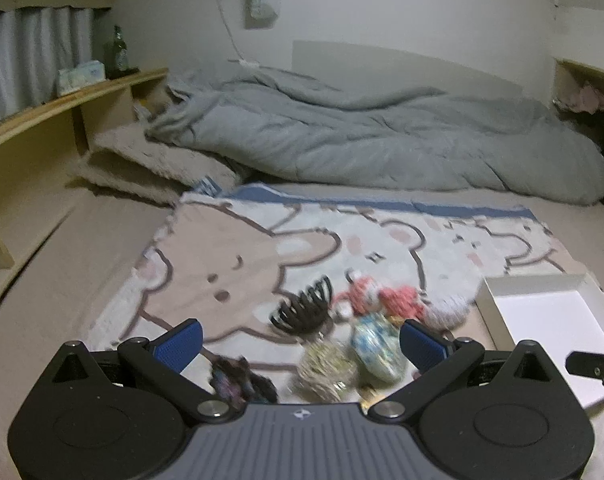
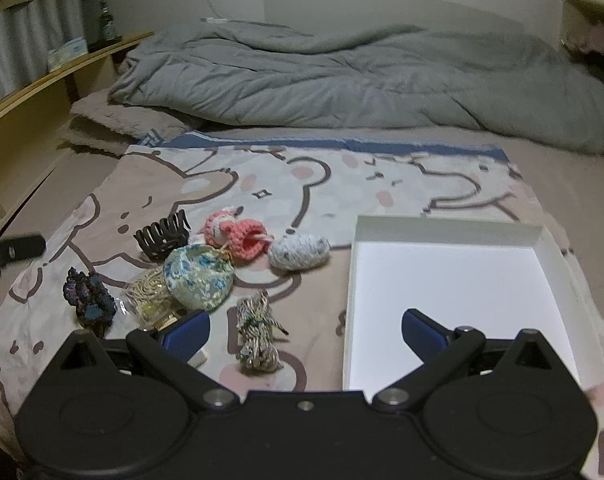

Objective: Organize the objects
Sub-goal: 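Grasp the dark crocheted scrunchie with left tool while right tool grasps braided cord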

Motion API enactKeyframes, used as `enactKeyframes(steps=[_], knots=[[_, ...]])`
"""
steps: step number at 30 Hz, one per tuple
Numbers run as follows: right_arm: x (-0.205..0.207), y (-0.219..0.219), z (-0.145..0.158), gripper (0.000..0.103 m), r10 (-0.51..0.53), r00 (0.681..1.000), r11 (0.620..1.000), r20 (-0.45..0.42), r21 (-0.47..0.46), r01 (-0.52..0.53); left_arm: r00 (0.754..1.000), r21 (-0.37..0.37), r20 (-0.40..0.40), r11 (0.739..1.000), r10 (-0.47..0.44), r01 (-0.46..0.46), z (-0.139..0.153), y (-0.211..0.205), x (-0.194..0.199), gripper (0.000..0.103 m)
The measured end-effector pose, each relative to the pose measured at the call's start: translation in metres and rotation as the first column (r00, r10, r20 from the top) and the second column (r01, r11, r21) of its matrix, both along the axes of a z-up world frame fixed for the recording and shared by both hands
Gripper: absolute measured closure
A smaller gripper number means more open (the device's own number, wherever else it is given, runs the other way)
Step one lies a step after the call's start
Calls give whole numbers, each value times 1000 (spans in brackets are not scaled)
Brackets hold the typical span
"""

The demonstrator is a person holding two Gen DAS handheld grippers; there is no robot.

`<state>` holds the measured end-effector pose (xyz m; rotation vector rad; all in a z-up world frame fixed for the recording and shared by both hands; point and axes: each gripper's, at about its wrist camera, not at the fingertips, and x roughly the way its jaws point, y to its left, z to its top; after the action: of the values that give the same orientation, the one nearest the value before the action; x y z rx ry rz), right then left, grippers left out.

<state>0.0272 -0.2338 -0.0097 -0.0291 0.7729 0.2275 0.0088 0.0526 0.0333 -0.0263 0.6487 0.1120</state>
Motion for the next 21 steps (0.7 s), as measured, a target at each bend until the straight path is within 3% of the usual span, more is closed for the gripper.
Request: enactKeyframes(steps=[12, 18, 21], knots=[[23, 20, 10, 0, 48, 994, 998, 96, -47, -43, 989, 31, -70, 992, 127, -125, -12, 41, 49, 0], [49, 31, 5, 0, 69, 994, 997, 86, -35, -66, 971, 63, -161, 984, 177, -169, -41, 53, 75, 0], [62, 34, -5, 0, 53, 996, 999, 72, -16, -52, 960, 45, -206, 982, 191, -185, -64, 62, 82, 0]])
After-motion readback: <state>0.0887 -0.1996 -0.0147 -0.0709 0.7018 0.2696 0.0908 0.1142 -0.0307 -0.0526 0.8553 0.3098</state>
